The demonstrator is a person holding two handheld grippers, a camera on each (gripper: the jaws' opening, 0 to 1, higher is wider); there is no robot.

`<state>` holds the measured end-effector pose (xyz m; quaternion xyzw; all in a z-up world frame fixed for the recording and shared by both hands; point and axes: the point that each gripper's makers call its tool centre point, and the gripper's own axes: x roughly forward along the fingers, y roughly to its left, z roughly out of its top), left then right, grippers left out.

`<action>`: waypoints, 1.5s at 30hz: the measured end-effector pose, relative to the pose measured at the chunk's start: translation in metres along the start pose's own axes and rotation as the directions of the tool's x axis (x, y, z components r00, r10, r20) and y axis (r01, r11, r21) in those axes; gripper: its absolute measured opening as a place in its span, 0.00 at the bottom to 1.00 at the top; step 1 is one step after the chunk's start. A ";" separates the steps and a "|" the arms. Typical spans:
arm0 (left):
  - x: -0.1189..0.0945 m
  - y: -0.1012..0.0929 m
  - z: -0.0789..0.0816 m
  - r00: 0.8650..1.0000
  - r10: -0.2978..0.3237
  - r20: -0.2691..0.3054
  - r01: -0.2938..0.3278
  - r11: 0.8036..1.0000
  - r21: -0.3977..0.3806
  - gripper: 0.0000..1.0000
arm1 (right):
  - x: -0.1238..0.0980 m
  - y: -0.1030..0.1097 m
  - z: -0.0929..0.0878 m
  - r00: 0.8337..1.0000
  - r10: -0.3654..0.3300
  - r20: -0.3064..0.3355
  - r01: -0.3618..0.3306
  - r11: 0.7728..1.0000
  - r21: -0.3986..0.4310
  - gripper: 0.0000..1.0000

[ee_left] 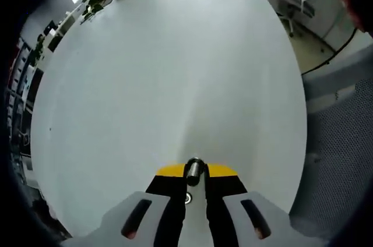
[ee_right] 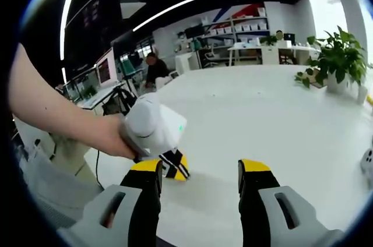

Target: Place the washer onto the threaded stud by aligning its center hole with the stud, sliding it down to the base, and recovering from edge contact or off-axis alignment until the washer reaches the visible bottom stop.

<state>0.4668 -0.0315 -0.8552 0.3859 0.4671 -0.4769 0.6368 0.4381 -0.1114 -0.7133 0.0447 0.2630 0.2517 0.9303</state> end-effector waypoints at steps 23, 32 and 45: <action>-0.015 0.018 -0.012 0.999 0.040 0.031 -0.037 0.994 -0.099 0.22 | 0.000 0.000 0.000 1.000 -0.001 0.001 0.001 1.000 0.002 0.55; -0.022 0.021 -0.035 0.997 0.072 -0.009 -0.072 0.990 -0.124 0.21 | -0.001 0.003 0.001 1.000 0.009 0.005 -0.009 1.000 -0.016 0.55; -0.020 0.022 -0.038 0.997 0.077 0.015 -0.073 0.983 -0.169 0.21 | -0.002 0.001 0.004 1.000 0.003 0.017 -0.003 1.000 -0.012 0.55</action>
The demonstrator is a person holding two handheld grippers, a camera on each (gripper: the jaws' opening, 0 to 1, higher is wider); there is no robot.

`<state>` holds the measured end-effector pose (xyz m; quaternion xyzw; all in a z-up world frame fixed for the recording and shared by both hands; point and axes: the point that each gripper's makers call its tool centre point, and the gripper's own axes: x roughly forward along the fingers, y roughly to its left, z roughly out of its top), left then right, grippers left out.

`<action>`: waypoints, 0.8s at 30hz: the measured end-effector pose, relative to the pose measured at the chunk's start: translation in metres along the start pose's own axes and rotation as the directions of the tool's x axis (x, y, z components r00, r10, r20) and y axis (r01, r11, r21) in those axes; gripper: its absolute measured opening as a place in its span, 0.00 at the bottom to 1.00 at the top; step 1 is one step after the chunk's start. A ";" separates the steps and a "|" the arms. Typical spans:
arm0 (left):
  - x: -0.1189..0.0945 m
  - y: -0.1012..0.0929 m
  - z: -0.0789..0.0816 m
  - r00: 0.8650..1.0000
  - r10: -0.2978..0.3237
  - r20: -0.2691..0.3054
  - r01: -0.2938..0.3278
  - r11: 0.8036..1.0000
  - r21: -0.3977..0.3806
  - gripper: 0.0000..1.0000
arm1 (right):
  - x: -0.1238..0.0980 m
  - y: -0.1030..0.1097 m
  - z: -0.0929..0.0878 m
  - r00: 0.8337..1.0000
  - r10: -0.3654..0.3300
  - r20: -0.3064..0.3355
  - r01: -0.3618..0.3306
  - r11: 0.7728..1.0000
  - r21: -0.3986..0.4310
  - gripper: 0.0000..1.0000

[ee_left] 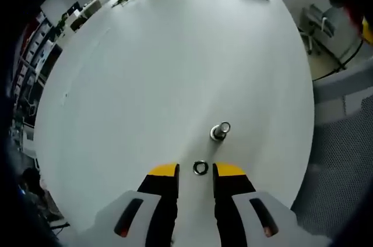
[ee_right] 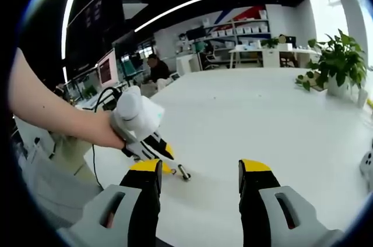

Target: Place the washer onto the threaded stud by aligning its center hole with the stud, sliding it down to the base, and recovering from edge contact or off-axis alignment until the washer reaches the visible bottom stop.

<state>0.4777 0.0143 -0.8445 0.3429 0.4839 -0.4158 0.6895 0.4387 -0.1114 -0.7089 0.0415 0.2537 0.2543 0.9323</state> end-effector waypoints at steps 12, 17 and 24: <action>0.013 -0.007 -0.014 0.998 -0.037 -0.059 0.038 0.999 0.030 0.18 | 0.000 -0.001 0.000 1.000 -0.004 0.001 0.004 1.000 0.007 0.55; 0.018 -0.008 -0.015 0.996 -0.056 -0.063 0.058 0.998 0.031 0.15 | 0.000 0.000 -0.001 1.000 -0.003 -0.002 0.003 1.000 0.002 0.55; 0.019 -0.008 -0.012 0.995 -0.076 -0.059 0.077 0.997 0.022 0.13 | -0.001 -0.003 -0.001 1.000 -0.011 0.001 0.011 1.000 0.010 0.55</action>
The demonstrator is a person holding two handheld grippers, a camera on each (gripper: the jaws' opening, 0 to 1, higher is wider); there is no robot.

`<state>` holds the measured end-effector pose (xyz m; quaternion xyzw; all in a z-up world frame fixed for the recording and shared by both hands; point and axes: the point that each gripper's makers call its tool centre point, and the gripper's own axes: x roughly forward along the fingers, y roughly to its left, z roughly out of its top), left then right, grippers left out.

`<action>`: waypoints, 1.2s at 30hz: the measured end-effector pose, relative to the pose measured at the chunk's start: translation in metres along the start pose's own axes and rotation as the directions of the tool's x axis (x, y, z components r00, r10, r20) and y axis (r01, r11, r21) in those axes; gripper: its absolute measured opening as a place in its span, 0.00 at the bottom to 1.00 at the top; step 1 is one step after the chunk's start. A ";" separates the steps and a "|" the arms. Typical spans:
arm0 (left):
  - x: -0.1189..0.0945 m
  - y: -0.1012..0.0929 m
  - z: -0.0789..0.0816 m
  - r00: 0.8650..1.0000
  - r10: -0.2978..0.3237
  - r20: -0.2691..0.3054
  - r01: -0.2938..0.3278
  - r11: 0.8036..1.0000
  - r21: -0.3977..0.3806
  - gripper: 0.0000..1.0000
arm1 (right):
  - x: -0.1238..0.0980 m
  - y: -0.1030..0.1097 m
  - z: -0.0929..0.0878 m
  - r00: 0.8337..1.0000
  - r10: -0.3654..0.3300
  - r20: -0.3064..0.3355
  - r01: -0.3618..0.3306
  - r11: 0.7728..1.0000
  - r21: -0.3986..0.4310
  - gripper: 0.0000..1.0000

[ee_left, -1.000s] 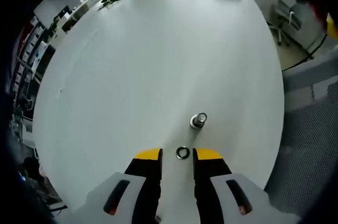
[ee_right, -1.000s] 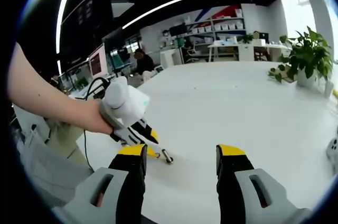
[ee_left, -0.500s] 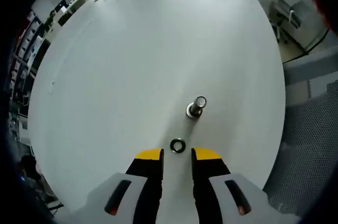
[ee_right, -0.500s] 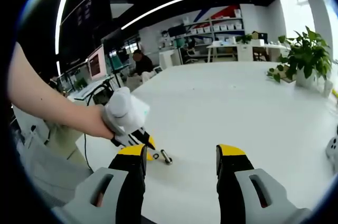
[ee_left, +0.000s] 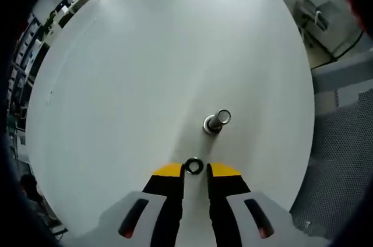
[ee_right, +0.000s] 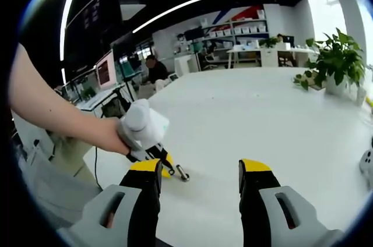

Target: Place the washer onto the threaded stud by aligning its center hole with the stud, sliding it down to the base, and recovering from edge contact or off-axis alignment until the washer reaches the visible bottom stop.

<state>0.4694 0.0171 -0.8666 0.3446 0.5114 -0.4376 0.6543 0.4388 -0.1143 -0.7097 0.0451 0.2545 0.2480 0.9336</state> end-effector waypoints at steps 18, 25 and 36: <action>-0.001 0.001 -0.001 1.000 0.001 -0.021 -0.002 0.999 -0.041 0.08 | 0.000 -0.001 0.000 1.000 -0.005 0.000 0.005 1.000 0.004 0.55; -0.001 -0.008 -0.002 0.999 0.007 -0.044 -0.008 0.999 -0.037 0.08 | 0.000 0.001 0.000 1.000 0.000 0.000 0.000 1.000 -0.004 0.55; -0.012 -0.023 0.006 1.000 0.006 0.002 -0.006 0.997 -0.082 0.08 | 0.001 0.001 -0.003 1.000 0.003 -0.017 -0.003 1.000 -0.013 0.55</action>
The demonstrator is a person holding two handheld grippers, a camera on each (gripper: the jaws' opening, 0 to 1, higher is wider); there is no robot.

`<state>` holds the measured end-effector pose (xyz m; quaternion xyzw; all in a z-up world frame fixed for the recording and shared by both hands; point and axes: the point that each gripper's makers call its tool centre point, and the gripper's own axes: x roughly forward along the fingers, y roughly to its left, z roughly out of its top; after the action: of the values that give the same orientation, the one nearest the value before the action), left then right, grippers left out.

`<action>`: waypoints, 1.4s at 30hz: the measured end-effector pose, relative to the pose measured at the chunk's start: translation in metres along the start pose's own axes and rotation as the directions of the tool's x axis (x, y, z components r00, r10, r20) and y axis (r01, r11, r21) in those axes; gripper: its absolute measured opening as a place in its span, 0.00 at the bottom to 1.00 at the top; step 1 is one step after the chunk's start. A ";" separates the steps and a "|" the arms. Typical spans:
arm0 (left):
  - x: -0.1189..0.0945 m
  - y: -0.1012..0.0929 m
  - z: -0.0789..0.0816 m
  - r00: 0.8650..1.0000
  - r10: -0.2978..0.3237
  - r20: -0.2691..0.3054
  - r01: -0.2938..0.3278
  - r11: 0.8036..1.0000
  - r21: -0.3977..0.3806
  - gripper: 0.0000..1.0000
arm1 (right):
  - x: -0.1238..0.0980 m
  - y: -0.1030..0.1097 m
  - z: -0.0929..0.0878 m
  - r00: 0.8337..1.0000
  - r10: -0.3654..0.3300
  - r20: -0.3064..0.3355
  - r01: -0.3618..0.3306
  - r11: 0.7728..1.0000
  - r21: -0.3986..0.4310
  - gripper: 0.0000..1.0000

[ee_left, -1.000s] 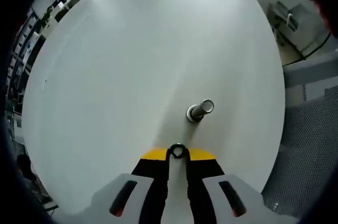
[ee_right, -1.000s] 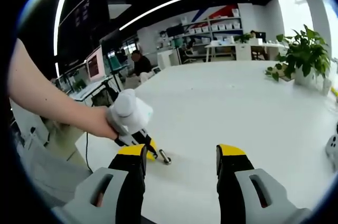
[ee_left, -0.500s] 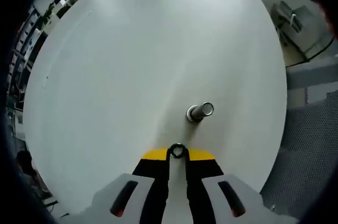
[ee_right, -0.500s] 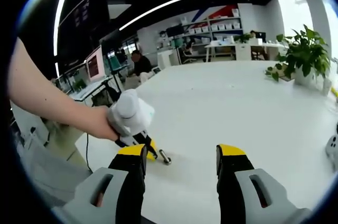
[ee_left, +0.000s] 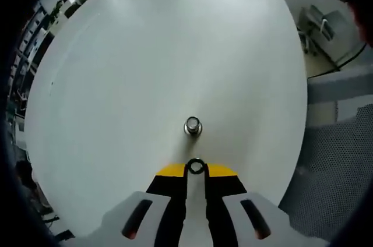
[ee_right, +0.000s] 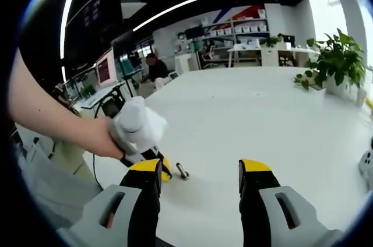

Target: Place the washer onto the threaded stud by aligning its center hole with the stud, sliding it down to the base, and recovering from edge contact or off-axis alignment until the washer reaches the visible bottom stop.

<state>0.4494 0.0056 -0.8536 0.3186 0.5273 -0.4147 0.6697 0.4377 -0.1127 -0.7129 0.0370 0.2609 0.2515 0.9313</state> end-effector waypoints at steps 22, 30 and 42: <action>-0.069 0.006 0.048 0.957 0.080 0.278 -0.071 0.997 -0.042 0.08 | 0.001 0.003 0.001 1.000 0.010 -0.001 -0.010 1.000 -0.011 0.55; -0.064 0.002 0.056 0.963 0.072 0.260 -0.081 0.996 0.025 0.08 | 0.000 0.001 -0.001 1.000 0.003 -0.007 -0.003 1.000 -0.004 0.55; -0.047 0.003 0.055 0.980 0.066 0.188 -0.082 0.993 0.080 0.08 | 0.000 0.002 0.000 1.000 0.005 -0.003 -0.005 1.000 0.005 0.55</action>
<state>0.4714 -0.0298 -0.7944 0.3269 0.4319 -0.4401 0.7162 0.4368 -0.1110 -0.7129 0.0395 0.2628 0.2536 0.9301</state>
